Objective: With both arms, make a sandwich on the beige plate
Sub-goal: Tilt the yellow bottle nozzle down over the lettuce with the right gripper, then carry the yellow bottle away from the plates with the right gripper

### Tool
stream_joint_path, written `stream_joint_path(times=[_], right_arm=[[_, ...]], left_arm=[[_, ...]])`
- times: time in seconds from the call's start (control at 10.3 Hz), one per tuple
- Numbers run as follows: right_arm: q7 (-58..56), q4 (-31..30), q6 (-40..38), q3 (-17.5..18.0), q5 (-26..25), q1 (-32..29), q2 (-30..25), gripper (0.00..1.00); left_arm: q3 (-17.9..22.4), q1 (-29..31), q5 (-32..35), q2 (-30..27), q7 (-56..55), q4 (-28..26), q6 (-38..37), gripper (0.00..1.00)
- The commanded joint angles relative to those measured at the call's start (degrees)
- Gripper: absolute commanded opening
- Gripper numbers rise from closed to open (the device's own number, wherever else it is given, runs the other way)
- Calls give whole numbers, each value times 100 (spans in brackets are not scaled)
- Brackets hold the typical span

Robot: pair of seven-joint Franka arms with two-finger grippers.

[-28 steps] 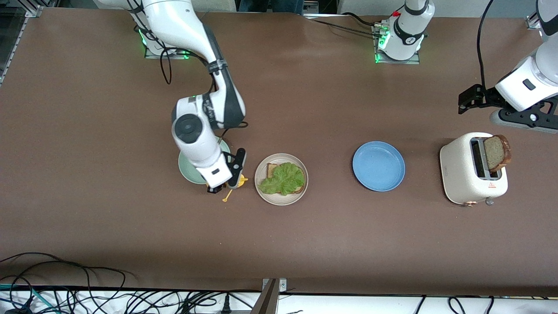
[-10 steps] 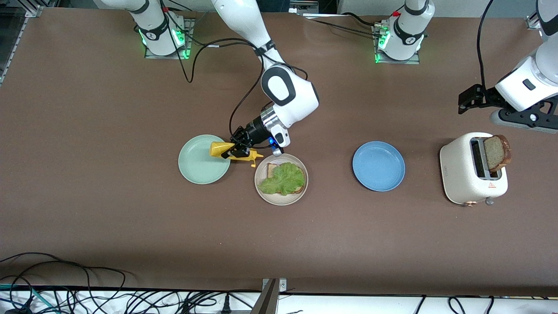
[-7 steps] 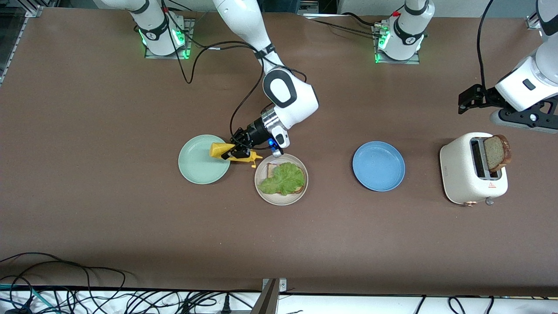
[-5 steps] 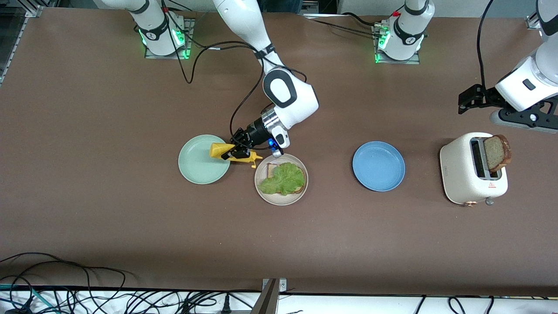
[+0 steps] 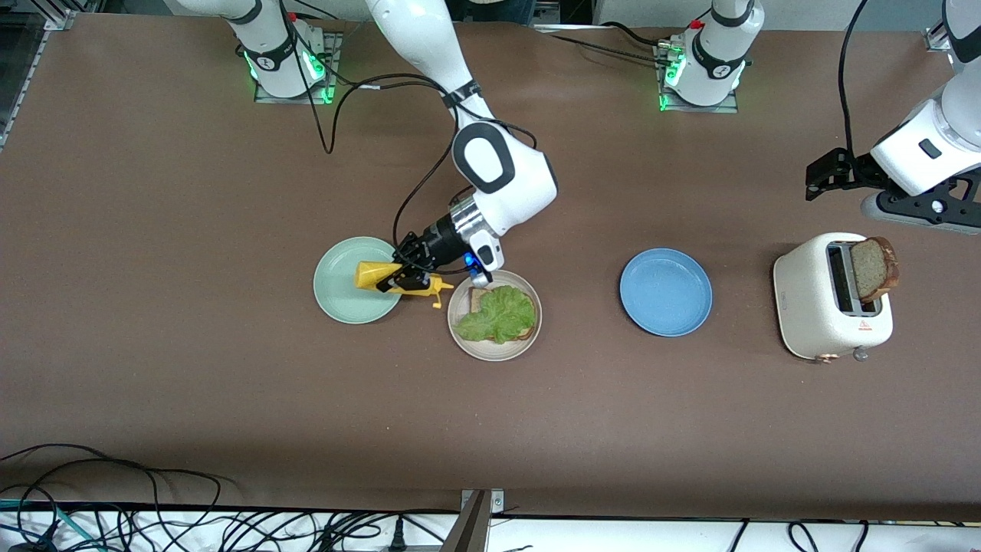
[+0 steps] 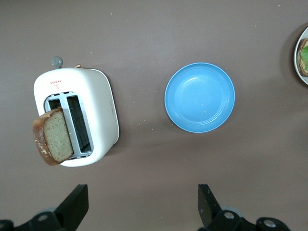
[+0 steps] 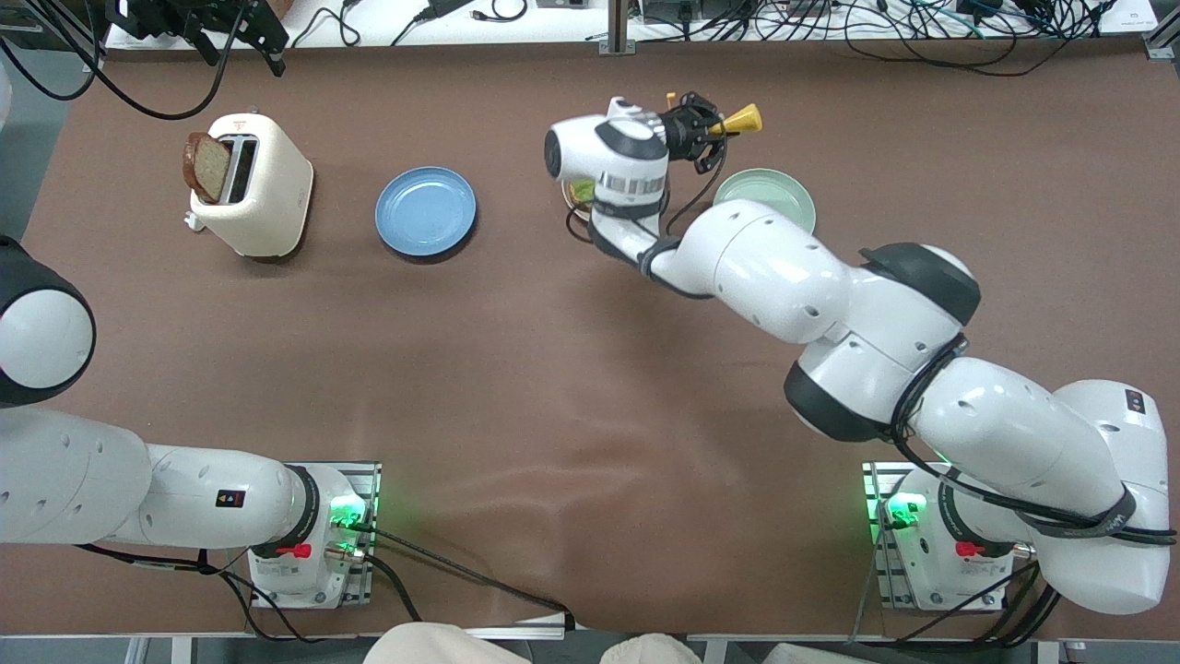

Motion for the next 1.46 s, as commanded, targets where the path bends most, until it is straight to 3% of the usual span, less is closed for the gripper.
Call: stream_joint_path(times=[0.0,0.19,0.58,0.78,1.17,1.36], right_arm=[[-682,162,-86,-46,677,-534,-448,0],[-1114,154,-59,-291,977,-763,-720,0],[-2271,119,-111,-371,3117,-2193,-1406,0],[-2941,-283,-182,-362,4226,-2941,-1845,0],[-3838,-645,-1032,-354,5730,-4013,-2225,0],[-4347,-1188,-1227,-354,6565,-4506,-2277,0]], left_arm=[[3,13,-103,-37,-9,27,-75,100],[3,13,-103,-46,-9,27,-75,100],[12,21,-103,-37,-9,27,-75,100],[12,21,-103,-37,-9,27,-75,100],[12,100,-103,-37,-9,18,-83,100],[12,240,-94,-28,60,10,-75,100]])
